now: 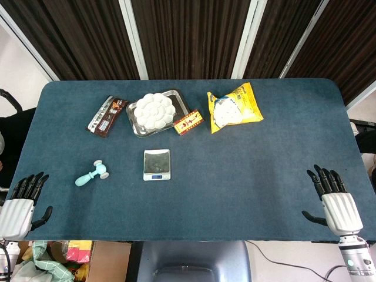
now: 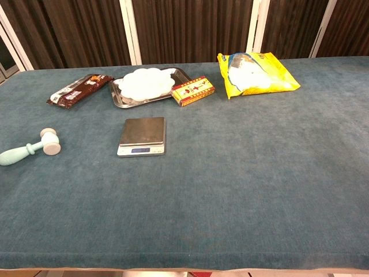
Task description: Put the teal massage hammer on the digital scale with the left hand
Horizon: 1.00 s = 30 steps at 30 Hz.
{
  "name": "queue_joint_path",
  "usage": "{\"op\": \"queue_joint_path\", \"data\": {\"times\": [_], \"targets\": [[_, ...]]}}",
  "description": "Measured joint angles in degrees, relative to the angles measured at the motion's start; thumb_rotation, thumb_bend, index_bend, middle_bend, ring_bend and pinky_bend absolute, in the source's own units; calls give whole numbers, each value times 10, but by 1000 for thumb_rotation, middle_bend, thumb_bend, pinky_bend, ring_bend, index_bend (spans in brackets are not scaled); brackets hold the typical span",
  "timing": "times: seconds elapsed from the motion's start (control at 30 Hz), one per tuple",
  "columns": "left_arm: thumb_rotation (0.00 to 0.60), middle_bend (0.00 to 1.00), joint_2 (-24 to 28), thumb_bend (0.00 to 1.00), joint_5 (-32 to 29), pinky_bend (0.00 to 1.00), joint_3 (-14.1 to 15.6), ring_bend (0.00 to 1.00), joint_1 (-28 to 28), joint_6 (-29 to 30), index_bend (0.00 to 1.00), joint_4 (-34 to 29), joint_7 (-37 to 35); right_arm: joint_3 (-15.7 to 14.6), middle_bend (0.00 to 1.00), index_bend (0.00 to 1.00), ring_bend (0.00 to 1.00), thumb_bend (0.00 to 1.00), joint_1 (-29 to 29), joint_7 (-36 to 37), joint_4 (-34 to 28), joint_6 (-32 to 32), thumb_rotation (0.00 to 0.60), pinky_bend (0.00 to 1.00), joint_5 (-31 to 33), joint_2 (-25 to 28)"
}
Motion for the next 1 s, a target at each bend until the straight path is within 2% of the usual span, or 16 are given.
{"op": "queue_joint_path", "data": {"times": [0.2,0.37,0.43,0.53,0.63,0.7,0.83,1.0], "targets": [[600,55,-9,347,-4,96,0,15,-9,-21,9,3,0,-1,0,0,0,211,-1,2,-1,2,600,0,-1,1],[600,123,-55,337,-12,118,-14,86,-29,-35,61,46,-10,0,0,0,0,210,-2,7,0,1,600,0,2,3],[600,137,-73,339,-26,160,-23,126,-42,-59,70,69,-9,0,0,0,0,210,-1,7,0,0,600,0,3,3],[600,138,-94,339,-60,283,-37,144,-64,-106,76,87,1,1,0,0,0,210,-1,5,1,-2,600,0,7,2],[600,144,-116,340,-105,313,-52,168,-89,-155,95,101,24,1,0,0,0,210,0,6,1,-7,600,0,9,2],[600,181,-133,339,-128,320,-61,230,-101,-171,128,114,47,1,0,0,0,211,2,7,0,-12,600,0,10,2],[600,274,-180,341,-153,416,-76,388,-123,-176,187,161,108,-1,0,0,0,210,5,10,0,-18,600,0,11,4],[600,344,-234,340,-179,478,-86,491,-146,-182,250,231,167,-2,0,0,0,210,5,16,-2,-20,600,0,8,6]]}}
